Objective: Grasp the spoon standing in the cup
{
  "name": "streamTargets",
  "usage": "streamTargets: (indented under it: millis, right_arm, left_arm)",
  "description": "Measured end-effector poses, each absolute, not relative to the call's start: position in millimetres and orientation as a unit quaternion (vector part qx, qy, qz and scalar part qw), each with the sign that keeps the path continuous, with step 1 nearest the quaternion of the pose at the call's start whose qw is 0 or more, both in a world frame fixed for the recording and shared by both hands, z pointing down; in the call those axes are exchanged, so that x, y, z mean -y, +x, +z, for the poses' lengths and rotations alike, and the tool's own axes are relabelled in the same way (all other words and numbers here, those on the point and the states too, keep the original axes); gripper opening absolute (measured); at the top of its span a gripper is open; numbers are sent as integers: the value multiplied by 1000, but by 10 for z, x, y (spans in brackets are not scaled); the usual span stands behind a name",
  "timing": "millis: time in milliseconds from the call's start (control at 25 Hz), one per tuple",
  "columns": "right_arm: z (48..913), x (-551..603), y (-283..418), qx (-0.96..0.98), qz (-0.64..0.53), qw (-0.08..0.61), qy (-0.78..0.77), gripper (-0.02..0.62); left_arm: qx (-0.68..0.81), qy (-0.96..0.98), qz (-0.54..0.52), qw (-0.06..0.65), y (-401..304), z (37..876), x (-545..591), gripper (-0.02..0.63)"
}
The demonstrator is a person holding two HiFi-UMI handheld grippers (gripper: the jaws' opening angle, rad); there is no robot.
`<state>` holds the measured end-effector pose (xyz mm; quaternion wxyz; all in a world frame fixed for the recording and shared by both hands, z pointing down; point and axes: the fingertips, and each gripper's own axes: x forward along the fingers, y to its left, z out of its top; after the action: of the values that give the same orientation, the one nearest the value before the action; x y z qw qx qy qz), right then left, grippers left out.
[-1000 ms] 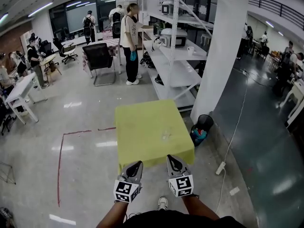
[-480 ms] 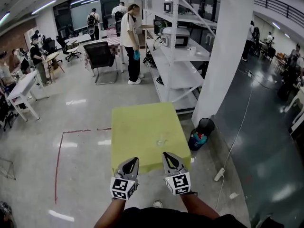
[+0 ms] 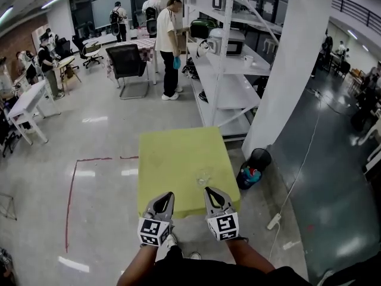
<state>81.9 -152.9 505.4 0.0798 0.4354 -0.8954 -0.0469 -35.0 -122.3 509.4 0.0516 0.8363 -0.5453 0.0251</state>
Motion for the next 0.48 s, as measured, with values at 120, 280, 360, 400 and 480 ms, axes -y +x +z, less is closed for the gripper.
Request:
streamTargets:
  millis: [120, 280, 360, 400, 480]
  right_arm:
    - [5116, 1686, 730, 896, -48, 93, 432, 6]
    - [5108, 1971, 568, 894, -57, 95, 434, 6]
    - [5102, 2121, 479, 893, -55, 95, 436, 6]
    - [5098, 2196, 436, 892, -54, 95, 438, 6]
    - [5078, 2348, 352, 890, -54, 93, 443, 6]
  left_arm:
    - [541, 839, 20, 51, -436, 5079, 1395, 8]
    - [535, 843, 22, 55, -589, 5118, 1671, 8]
    - [531, 845, 23, 56, -665, 5121, 1819, 8]
    - [529, 846, 23, 57, -700, 5125, 1896, 8]
    - [523, 850, 22, 58, -752, 5134, 2054, 8]
